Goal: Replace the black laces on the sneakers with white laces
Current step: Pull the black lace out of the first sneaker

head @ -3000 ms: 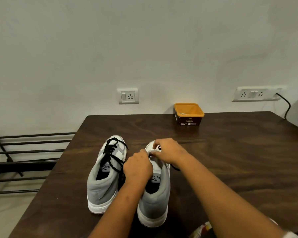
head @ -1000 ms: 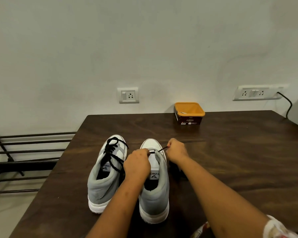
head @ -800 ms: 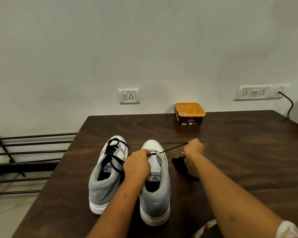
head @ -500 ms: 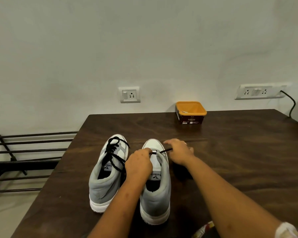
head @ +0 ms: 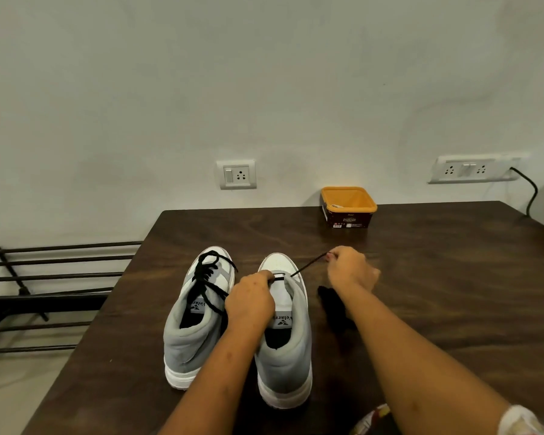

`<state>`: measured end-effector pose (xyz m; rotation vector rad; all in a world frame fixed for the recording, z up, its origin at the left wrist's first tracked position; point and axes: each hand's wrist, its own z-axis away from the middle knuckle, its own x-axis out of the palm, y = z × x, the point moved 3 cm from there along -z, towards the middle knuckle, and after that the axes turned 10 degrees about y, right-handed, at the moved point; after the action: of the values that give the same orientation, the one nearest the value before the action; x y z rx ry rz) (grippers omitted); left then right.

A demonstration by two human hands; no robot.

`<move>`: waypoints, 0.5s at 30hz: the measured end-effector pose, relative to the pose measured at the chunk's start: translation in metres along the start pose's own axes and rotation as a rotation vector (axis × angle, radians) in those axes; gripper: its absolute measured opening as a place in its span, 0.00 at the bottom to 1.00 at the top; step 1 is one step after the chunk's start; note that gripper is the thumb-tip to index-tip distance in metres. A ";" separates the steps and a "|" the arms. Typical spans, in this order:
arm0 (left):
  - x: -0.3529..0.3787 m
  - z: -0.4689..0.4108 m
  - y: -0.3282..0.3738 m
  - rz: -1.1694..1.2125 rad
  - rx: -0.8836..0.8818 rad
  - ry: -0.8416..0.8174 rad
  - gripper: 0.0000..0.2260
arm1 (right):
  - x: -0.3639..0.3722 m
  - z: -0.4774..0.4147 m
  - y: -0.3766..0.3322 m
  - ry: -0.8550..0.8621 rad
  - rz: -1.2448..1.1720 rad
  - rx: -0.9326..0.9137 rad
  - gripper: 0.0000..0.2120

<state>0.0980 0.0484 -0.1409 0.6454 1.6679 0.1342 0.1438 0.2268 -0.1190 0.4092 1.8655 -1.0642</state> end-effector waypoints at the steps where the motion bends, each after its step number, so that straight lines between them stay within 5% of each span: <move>1: 0.001 0.001 0.002 0.001 0.012 0.000 0.19 | 0.000 -0.002 0.006 -0.007 -0.046 0.115 0.10; 4: 0.003 0.003 0.006 -0.025 0.053 0.012 0.18 | 0.006 -0.001 0.008 -0.096 -0.004 0.161 0.12; 8: 0.004 0.005 0.007 -0.041 0.067 0.021 0.19 | 0.019 0.010 -0.014 -0.276 0.042 -0.328 0.23; 13: 0.003 0.005 0.008 -0.048 0.078 0.040 0.18 | 0.017 0.024 -0.030 -0.112 0.146 -0.652 0.34; 15: 0.003 0.005 0.008 -0.051 0.077 0.039 0.19 | 0.017 0.025 -0.032 -0.102 0.141 -0.700 0.29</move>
<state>0.1052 0.0555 -0.1409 0.6613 1.7326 0.0461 0.1282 0.1863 -0.1224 0.0678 1.9434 -0.2878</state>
